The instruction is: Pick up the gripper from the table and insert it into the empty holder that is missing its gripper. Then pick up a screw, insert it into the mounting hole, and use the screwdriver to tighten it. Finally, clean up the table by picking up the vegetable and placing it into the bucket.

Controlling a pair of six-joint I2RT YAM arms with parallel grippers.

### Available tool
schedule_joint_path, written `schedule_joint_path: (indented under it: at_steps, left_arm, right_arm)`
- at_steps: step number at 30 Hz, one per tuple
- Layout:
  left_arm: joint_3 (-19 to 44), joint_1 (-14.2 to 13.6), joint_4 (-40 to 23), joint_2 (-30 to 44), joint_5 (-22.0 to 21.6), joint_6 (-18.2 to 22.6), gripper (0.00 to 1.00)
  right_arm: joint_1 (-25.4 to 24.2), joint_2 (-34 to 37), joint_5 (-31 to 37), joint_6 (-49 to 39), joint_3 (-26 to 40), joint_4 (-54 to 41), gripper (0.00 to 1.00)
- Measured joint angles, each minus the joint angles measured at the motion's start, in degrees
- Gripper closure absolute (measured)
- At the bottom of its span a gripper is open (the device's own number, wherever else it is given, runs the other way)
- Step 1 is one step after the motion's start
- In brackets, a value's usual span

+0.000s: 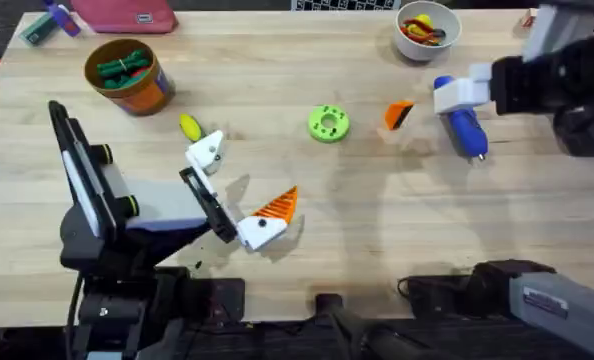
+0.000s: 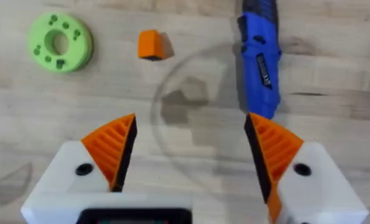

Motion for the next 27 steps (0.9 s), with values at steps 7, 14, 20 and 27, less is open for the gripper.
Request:
schedule_joint_path:
  at_steps: [7, 14, 20, 27]
  left_arm:
    - [0.0, 0.0, 0.0, 0.0, 0.02, 0.0, 0.015]
    - [0.0, 0.0, 0.0, 0.0, 0.02, 0.15, 0.015]
    - [0.0, 0.0, 0.0, 0.0, 0.02, 0.15, 0.015]
    - [0.0, 0.0, -0.02, 0.0, 0.02, 0.16, 0.016]
  right_arm:
    - [5.43, 13.82, -0.07, 0.13, 14.56, -8.06, 0.007]
    - [8.27, 26.44, -0.48, 2.4, 19.76, -8.01, 0.011]
    - [8.21, 32.52, -0.48, 4.16, 19.59, -6.06, 0.05]
    - [8.21, 33.34, -0.47, 2.79, 15.21, 1.4, 0.101]
